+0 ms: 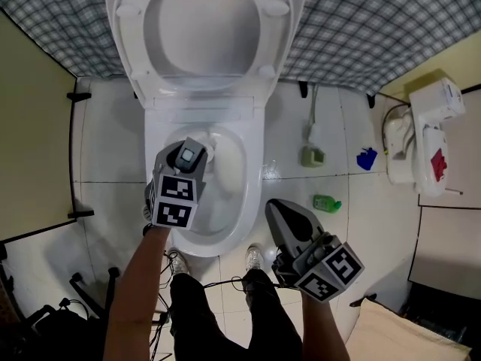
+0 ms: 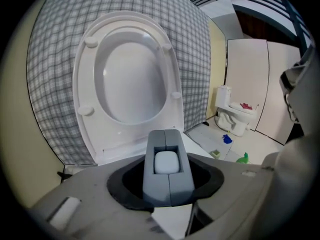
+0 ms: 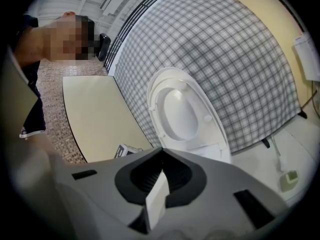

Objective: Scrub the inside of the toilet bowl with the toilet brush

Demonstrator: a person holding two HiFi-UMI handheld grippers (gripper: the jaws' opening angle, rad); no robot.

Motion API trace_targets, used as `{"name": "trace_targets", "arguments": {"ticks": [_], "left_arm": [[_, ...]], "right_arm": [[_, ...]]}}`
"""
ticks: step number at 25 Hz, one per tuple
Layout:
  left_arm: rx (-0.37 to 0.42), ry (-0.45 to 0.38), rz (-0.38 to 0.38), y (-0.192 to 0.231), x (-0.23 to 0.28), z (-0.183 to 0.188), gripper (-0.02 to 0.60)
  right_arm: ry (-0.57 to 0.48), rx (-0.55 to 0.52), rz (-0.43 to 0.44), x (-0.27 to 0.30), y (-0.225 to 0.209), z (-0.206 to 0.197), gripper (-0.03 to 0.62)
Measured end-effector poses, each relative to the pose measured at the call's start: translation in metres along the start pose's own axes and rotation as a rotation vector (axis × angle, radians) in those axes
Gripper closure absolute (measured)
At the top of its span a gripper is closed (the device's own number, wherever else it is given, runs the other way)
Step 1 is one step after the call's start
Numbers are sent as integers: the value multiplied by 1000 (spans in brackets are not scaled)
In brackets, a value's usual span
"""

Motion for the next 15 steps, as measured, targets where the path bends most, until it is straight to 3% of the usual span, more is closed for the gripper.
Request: {"name": "trace_targets", "arguments": {"ticks": [5, 15], "left_arm": [[27, -72, 32, 12, -12, 27, 390], [-1, 25, -2, -10, 25, -18, 390]], "right_arm": [[0, -3, 16, 6, 6, 2, 594], [-2, 3, -26, -7, -8, -8, 594]]}}
Point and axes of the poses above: the fingertips, and each gripper's own axes: x forward along the fingers, y to its left, z out of its top, the point moved 4 cm from there along -x, backward along the fingers, and after that the axes turned 10 degrees about x, right-handed, at the moved point
